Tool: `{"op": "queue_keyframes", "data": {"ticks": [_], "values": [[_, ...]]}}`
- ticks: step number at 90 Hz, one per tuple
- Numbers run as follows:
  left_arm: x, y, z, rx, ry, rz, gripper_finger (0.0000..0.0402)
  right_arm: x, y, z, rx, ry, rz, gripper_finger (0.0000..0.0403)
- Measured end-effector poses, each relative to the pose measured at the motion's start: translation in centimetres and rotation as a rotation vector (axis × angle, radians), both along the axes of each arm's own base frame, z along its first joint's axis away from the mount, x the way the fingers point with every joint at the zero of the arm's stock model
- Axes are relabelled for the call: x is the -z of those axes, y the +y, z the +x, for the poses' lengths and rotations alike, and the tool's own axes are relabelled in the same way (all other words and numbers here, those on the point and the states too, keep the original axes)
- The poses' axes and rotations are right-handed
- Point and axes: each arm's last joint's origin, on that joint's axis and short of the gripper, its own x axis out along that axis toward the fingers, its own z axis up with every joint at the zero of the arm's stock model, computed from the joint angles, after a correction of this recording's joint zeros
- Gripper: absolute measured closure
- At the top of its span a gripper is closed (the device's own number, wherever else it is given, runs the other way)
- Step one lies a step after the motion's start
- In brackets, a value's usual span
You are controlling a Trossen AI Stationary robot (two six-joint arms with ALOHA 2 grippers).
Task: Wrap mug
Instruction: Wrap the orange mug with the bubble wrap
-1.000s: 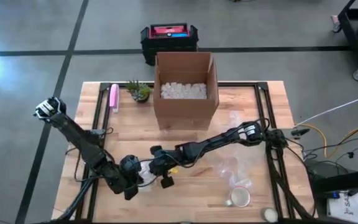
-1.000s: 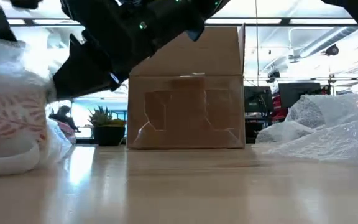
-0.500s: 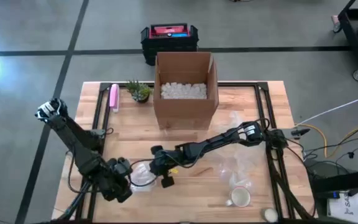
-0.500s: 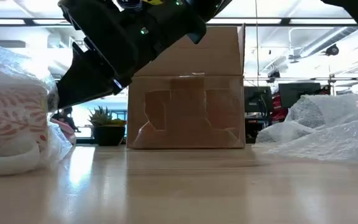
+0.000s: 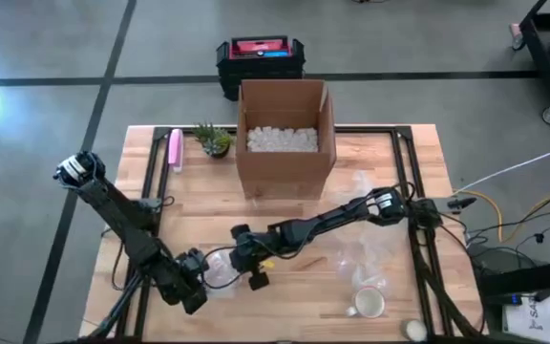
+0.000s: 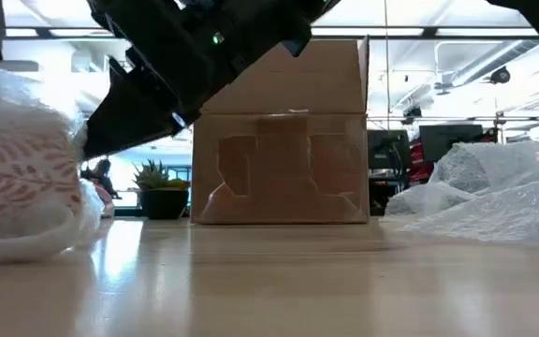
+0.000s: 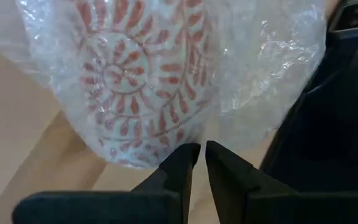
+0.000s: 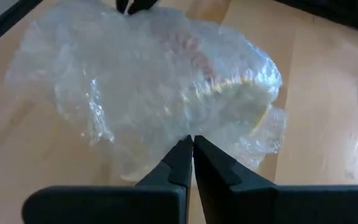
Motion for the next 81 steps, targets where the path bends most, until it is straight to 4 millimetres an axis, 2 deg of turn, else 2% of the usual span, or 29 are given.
{"op": "queue_keyframes", "data": {"ticks": [23, 33, 57, 71, 81], "values": [[1.2, 1.1, 0.0, -0.022, 0.028, 0.046, 0.0366, -4.0, 1.3, 0.6, -0.037, -0.05, -0.06, 0.0401], [1.1, 1.3, 0.3, -0.035, 0.015, 0.026, 0.0366, -5.4, 1.4, 0.7, -0.047, -0.051, -0.07, 0.0401], [1.5, 3.1, 2.0, -0.012, -0.038, 0.078, 0.0366, -4.5, 0.8, 0.6, -0.022, -0.012, -0.101, 0.0401], [1.6, 3.9, 2.6, -0.005, -0.03, 0.08, 0.0366, -3.9, 0.4, 0.3, 0.04, 0.011, -0.208, 0.0401], [1.4, 3.7, 2.6, 0.024, -0.033, 0.074, 0.0366, -5.1, 0.5, -0.5, 0.028, 0.051, -0.228, 0.0401]]}}
